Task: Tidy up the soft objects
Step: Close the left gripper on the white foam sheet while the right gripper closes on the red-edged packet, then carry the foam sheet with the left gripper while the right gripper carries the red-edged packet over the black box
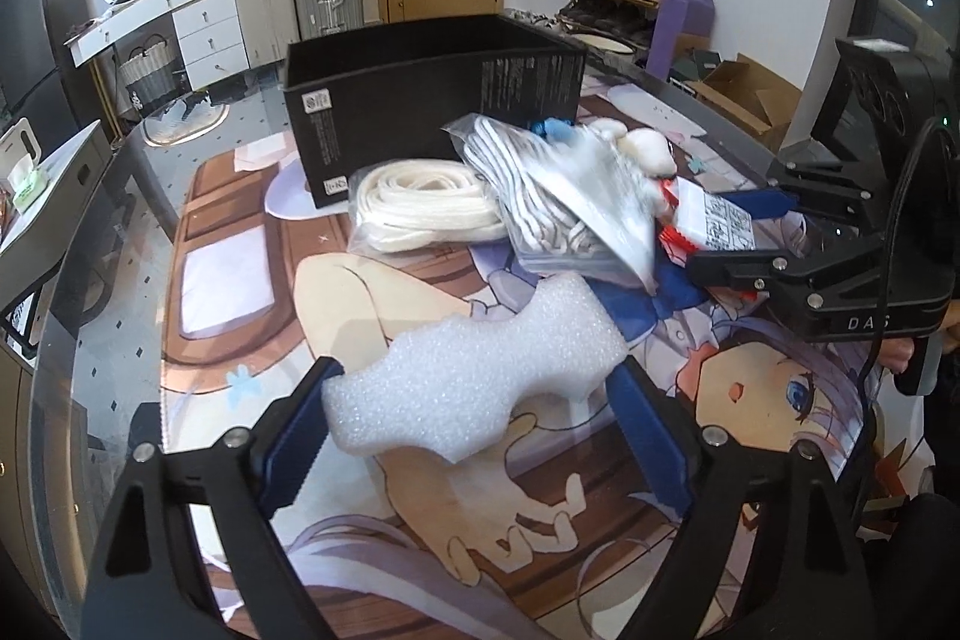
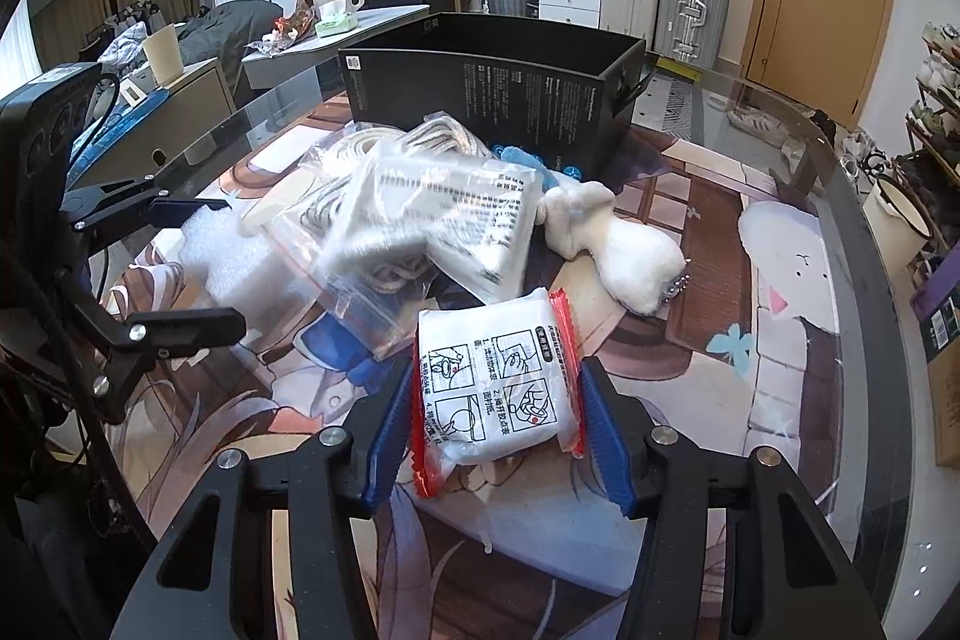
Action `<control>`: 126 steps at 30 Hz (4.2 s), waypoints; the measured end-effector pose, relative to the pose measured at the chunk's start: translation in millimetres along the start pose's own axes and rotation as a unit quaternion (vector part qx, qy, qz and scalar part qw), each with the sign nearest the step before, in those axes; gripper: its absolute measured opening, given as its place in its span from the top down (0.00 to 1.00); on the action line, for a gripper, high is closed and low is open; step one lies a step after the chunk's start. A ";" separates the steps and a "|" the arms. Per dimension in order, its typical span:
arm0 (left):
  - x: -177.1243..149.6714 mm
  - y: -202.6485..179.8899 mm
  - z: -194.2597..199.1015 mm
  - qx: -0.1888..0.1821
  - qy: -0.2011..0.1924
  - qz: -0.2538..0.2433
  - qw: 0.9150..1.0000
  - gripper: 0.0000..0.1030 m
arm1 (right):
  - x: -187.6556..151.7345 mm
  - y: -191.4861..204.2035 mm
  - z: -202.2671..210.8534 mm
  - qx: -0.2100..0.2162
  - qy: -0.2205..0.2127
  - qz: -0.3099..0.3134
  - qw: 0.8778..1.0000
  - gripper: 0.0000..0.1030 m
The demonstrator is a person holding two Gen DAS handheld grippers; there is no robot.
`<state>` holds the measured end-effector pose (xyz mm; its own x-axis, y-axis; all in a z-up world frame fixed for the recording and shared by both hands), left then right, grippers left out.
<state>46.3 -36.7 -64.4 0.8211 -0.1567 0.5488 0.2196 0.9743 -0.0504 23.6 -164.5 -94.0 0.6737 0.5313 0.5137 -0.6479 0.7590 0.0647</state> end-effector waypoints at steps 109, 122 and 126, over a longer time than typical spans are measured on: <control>159.7 66.2 -14.0 0.042 -0.138 0.050 0.988 0.14 | 159.4 -38.3 7.5 0.017 -0.134 -0.015 0.991 0.48; 164.2 68.0 -26.3 0.038 -0.124 0.038 0.991 0.14 | 166.4 -37.8 -0.7 0.021 -0.127 -0.006 0.992 0.48; 163.9 67.1 -27.5 0.039 -0.120 0.034 0.991 0.13 | 168.1 -39.4 -3.1 0.020 -0.127 -0.007 0.992 0.47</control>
<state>210.1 -1.4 -0.8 0.6817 -0.0556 0.7295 0.1180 0.9924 -0.0346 163.4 -103.9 -12.9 0.5750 0.4048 0.7110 -0.6558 0.7476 0.1048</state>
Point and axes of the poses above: each gripper's, at about its wrist camera, not at the fingertips, and z roughly against the way its jaws point, y to its left, x to its top, the point moved 7 cm from there along -z, roughly the way its jaws point, and after that the axes turned 8 degrees about y, right-handed, at the moved point
